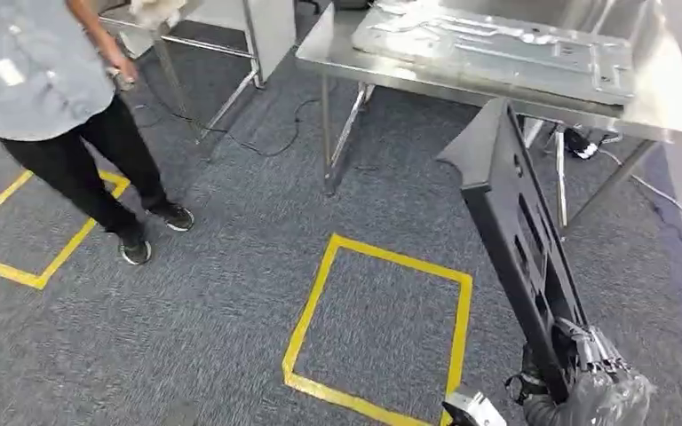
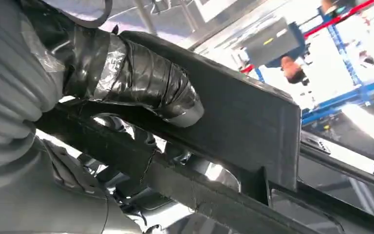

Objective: Take the parts from the cabinet and place them on the table.

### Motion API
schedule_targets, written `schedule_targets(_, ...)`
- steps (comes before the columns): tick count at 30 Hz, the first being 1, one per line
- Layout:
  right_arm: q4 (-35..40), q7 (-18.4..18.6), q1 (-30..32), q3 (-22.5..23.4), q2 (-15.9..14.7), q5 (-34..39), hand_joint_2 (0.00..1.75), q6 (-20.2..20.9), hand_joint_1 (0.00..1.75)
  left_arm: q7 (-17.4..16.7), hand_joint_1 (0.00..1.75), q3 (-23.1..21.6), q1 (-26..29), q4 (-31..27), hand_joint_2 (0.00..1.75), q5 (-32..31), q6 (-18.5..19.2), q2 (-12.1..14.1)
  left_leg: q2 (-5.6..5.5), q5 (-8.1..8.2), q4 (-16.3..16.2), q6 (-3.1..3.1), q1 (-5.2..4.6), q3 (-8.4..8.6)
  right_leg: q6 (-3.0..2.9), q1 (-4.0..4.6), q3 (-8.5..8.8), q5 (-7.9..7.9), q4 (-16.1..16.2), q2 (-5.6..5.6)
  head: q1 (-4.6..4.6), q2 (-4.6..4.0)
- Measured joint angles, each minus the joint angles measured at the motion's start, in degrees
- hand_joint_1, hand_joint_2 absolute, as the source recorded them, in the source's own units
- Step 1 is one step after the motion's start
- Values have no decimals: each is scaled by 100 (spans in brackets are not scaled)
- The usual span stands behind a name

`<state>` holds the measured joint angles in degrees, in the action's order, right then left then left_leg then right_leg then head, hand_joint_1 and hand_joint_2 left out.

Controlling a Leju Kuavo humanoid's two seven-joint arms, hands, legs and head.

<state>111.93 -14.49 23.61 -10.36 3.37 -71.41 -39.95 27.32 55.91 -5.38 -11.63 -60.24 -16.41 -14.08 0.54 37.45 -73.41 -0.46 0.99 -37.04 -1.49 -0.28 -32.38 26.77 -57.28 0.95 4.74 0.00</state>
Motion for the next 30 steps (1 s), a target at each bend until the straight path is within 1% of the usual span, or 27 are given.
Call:
schedule_targets(1, -13, 0, 0, 0, 0, 0, 175, -2, 175, -2, 0, 2, 13, 0, 175, 2, 0, 2, 0, -12, -168, -4, 0, -113, -6, 7, 1, 6, -13, 83, -2, 0)
schedule_targets(2, -20, 0, 1, 0, 0, 0, 175, 0, 175, -4, 0, 2, 16, 0, 175, 0, 0, 2, -2, -175, -63, -3, 0, -101, -3, 7, 6, 17, -34, 177, -2, -2)
schedule_targets(3, -26, 0, 1, 0, 0, 0, 175, 0, 175, -4, 0, 2, 10, 0, 175, 0, 0, 2, -11, -431, 262, 5, 1, 15, 11, 4, 11, 35, -61, 261, -2, -2)
schedule_targets(4, -26, 0, 1, 0, 0, 0, 175, 0, 175, -2, 0, 2, 5, 0, 175, 0, 0, 2, -53, -723, 728, 18, 4, 215, 27, 1, 20, 64, -99, 338, -2, 0)
schedule_targets(5, -26, 0, -1, 0, 0, 0, 175, 0, 175, -2, 0, 2, 3, 0, 175, 0, 0, 7, -199, -963, 1234, 42, 13, 422, 49, -5, 18, 98, -150, 407, -2, -2)
schedule_targets(6, -26, 0, -3, 0, 0, 0, 175, 0, 175, -7, 0, 2, 8, 0, 175, 0, 0, 18, -447, -813, 1323, 74, 12, 478, 79, 14, -14, 123, -184, 448, 2, 0)
schedule_targets(7, -26, 0, -9, 0, -2, 0, 175, 0, 175, 0, 0, 2, 1, 0, 175, 0, 0, 17, -433, -836, 1387, 92, 23, 504, 114, 10, -53, 135, -229, 533, 0, 0)
schedule_targets(8, -26, 0, -5, 0, -2, 0, 175, 0, 175, -2, 0, 0, -11, 0, 175, 0, 7, 17, -384, -835, 1386, 110, -12, 500, 157, -17, -75, 119, -216, 559, 0, 0)
schedule_targets(9, -26, 0, 3, 0, 0, 0, 175, -2, 175, -2, 0, 2, -14, 0, 175, 0, 7, 17, -346, -841, 1385, 149, -32, 505, 193, -45, -82, 102, -198, 625, -2, 0)
schedule_targets(10, -26, 0, 13, 0, -2, 2, 175, -2, 175, 11, 0, 2, -15, 0, 175, 2, 18, 15, -287, -860, 1426, 188, -24, 518, 228, -39, -97, 98, -185, 669, -2, 0)
schedule_targets(11, -26, 0, 26, 0, -18, 2, 175, -2, 175, 18, 0, 2, -19, 0, 175, 9, 28, 6, -201, -897, 1484, 245, 28, 551, 243, -51, -85, 131, -226, 552, -2, 0)
schedule_targets(12, -26, 0, 27, 0, -26, 2, 175, -2, 175, 31, 0, 2, -18, 0, 175, 9, 33, 11, -166, -898, 1522, 261, 23, 575, 275, -8, -143, 226, -375, 223, 13, -2)
schedule_targets(13, -26, 0, 2, 0, -28, 2, 175, -2, 175, 37, 0, 2, -12, 0, 175, 11, 44, 11, -87, -892, 1529, 306, 19, 586, 314, -23, -340, 434, -747, 40, 11, -2)
schedule_targets(14, -28, 0, -4, 0, -35, 8, 175, -2, 175, 37, 0, 2, 0, 0, 175, 9, 52, 11, -31, -887, 1521, 311, 11, 585, 338, -46, -580, 641, -1203, -18, 13, 0)
schedule_targets(15, -33, 13, 1, 0, -50, 48, 175, -2, 175, 37, 0, 2, 13, 0, 175, 9, 57, 11, 34, -875, 1520, 310, 11, 585, 360, -64, -795, 782, -1607, -37, 11, 0)
schedule_targets(16, -50, 65, 0, -6, -94, 148, 175, -2, 175, 33, 0, 4, 16, 0, 175, 11, 63, 13, 81, -863, 1518, 304, 11, 589, 377, -81, -949, 813, -1864, -47, 13, -2)
schedule_targets(17, -70, 112, -3, -46, -133, 241, 175, -2, 175, 28, 0, 4, 14, 0, 175, 15, 66, 13, 119, -852, 1518, 297, 12, 599, 388, -100, -953, 699, -1824, -58, 13, 0)
schedule_targets(18, -87, 155, -3, -88, -184, 319, 175, -2, 175, 28, 0, 4, 11, 0, 175, 18, 68, 13, 145, -837, 1518, 289, 12, 618, 391, -112, -823, 483, -1540, -74, 13, -2)
schedule_targets(19, -107, 184, -5, -120, -234, 383, 175, -2, 175, 28, 0, 4, 8, 0, 175, 18, 77, 13, 158, -818, 1519, 264, 12, 651, 375, -114, -545, 183, -1003, -93, 15, 0)
schedule_targets(20, -125, 219, -12, -175, -284, 451, 175, -2, 175, 28, 0, 4, 5, 0, 175, 18, 85, 13, 176, -800, 1521, 249, 12, 685, 345, -108, -261, -59, -461, -125, 13, 0)
schedule_targets(21, -149, 280, -53, -265, -365, 534, 175, -2, 175, 28, 0, 4, 4, 0, 175, 18, 98, 11, 204, -789, 1537, 228, 12, 688, 313, -84, -103, 14, -173, -200, 13, 0)
schedule_targets(22, -184, 352, -92, -363, -453, 603, 175, 0, 175, 26, 0, 4, -4, 0, 175, 18, 103, 13, 211, -775, 1522, 192, -22, 693, 288, -39, -119, -13, -126, -199, 11, -2)
schedule_targets(25, -265, 593, -165, -665, -684, 559, 175, 0, 175, 13, 0, 4, -10, 0, 175, 18, 114, 9, 233, -796, 1588, 93, -4, 726, 210, -12, -145, -4, -136, -147, 13, 0)
schedule_targets(26, -282, 616, -169, -739, -741, 520, 175, -2, 175, 11, 0, 4, -16, 0, 175, 15, 118, 9, 208, -763, 1575, 51, -20, 731, 151, -76, -79, -44, -46, -136, 4, 0)
schedule_targets(27, -306, 643, -183, -813, -767, 500, 175, -2, 175, 13, 0, 4, -18, 0, 175, 11, 118, 11, 108, -670, 1457, 39, 6, 705, 135, -67, -42, -53, -3, -134, 11, 0)
schedule_targets(28, -321, 654, -224, -870, -798, 498, 175, 0, 175, 13, 0, 4, -18, 0, 175, 9, 120, 13, 47, -460, 1124, 38, 5, 543, 84, -63, -42, -52, -1, -135, 0, 0)
schedule_targets(30, -365, 654, -256, -971, -853, 494, 175, 0, 175, 13, 0, 4, 3, 0, 175, 7, 125, 22, -2, -38, 161, 21, 5, 53, 53, -35, -46, -33, -10, -117, 4, 0)
